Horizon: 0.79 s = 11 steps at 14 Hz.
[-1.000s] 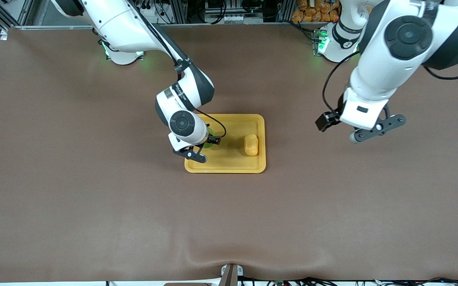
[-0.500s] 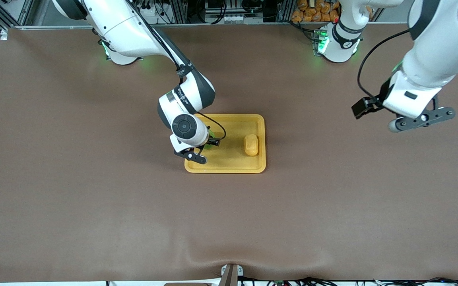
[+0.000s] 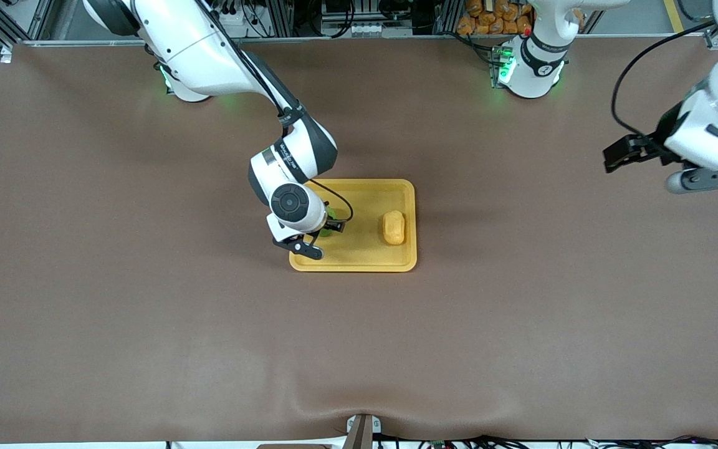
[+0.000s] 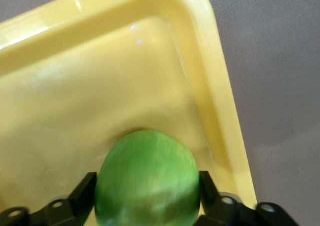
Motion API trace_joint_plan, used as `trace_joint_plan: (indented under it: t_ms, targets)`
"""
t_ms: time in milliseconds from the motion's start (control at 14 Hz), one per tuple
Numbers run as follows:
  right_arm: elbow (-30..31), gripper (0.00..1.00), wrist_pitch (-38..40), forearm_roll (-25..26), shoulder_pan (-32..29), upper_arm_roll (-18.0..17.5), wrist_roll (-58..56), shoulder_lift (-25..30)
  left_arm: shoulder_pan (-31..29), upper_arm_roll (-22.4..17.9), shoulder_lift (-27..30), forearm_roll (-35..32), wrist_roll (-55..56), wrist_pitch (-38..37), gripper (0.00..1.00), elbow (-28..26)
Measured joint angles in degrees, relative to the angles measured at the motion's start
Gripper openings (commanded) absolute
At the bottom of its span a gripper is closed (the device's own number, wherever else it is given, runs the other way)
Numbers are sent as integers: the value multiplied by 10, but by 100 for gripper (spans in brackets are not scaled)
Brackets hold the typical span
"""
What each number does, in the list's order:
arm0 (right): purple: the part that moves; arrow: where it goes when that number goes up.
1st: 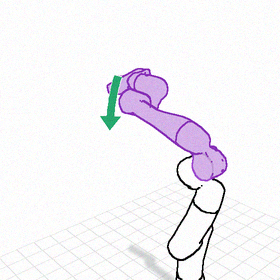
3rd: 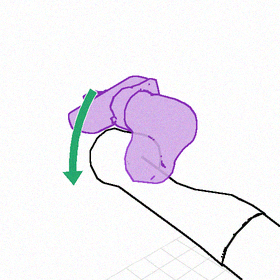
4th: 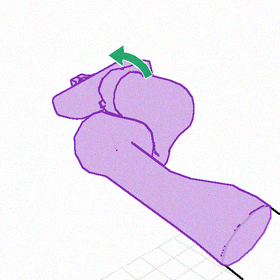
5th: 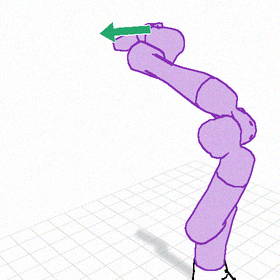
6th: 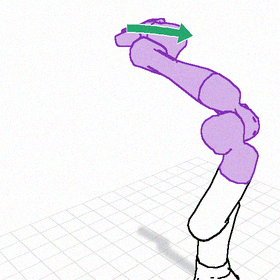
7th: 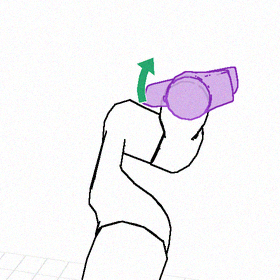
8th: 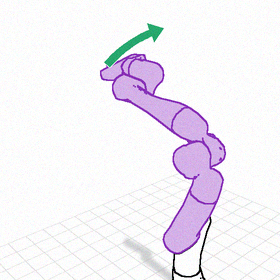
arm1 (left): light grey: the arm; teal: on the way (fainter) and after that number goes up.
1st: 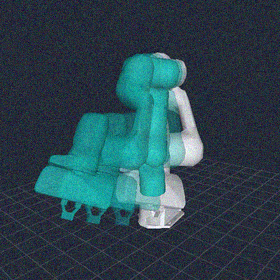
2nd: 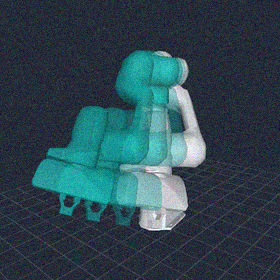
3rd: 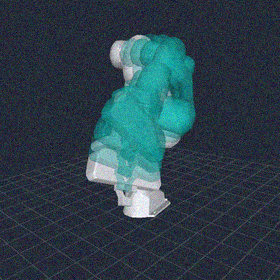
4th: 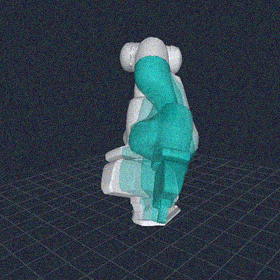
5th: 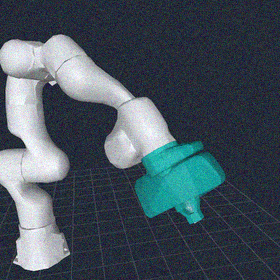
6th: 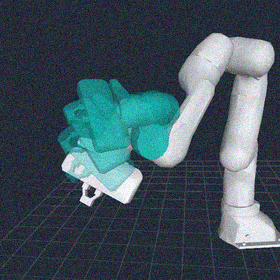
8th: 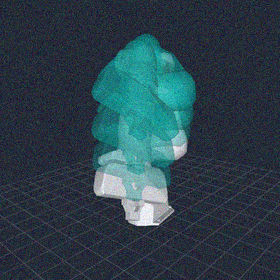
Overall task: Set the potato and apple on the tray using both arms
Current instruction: 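Withdraw the left gripper while the right gripper carries the apple toward the tray, then lower the apple onto the tray beside the potato and open the right gripper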
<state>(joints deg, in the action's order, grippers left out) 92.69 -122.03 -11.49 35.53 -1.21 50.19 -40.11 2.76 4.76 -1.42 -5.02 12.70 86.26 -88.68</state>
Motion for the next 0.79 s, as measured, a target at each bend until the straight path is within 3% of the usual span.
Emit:
trace_joint_plan:
  t_ms: [357,786]
  targets:
    - [-14,100,17,0,-2,3,0,0,-12,0,14,0,-26,-8,100,0]
    - [-112,100,151,0,-27,8,0,11,-25,0,17,0,-36,-8,100,0]
